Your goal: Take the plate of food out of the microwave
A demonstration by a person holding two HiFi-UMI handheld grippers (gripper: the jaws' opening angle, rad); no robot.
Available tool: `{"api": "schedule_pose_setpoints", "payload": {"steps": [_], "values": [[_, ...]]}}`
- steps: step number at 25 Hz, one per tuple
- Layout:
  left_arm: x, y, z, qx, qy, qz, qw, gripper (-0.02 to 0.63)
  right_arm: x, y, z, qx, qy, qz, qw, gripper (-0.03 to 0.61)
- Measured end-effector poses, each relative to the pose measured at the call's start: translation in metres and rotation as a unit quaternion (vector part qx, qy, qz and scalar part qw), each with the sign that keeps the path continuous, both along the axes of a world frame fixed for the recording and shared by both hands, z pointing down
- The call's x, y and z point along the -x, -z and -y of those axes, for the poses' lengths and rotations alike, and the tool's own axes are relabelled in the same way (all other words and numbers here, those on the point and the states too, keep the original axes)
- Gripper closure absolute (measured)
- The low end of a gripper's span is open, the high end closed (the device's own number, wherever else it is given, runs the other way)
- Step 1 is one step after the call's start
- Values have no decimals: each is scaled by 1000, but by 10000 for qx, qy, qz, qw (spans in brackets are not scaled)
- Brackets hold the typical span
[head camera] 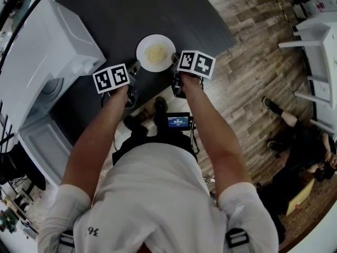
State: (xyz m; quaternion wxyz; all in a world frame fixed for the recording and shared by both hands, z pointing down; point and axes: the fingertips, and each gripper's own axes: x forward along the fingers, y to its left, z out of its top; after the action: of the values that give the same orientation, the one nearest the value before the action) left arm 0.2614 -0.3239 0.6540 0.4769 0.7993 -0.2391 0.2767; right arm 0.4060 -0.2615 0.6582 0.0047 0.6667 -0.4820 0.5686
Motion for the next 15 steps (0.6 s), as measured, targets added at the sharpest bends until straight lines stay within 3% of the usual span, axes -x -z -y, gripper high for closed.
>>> {"api": "schedule_pose_setpoints", "payload": {"steps": [9, 15], "values": [[0, 16, -7, -44, -126, -597, 9981, 549, 0, 3, 1, 77, 332, -733, 9967, 554], [0, 27, -8, -159, -215, -821, 9963, 549, -5, 9, 5, 17, 392, -1164, 9924, 482]]}}
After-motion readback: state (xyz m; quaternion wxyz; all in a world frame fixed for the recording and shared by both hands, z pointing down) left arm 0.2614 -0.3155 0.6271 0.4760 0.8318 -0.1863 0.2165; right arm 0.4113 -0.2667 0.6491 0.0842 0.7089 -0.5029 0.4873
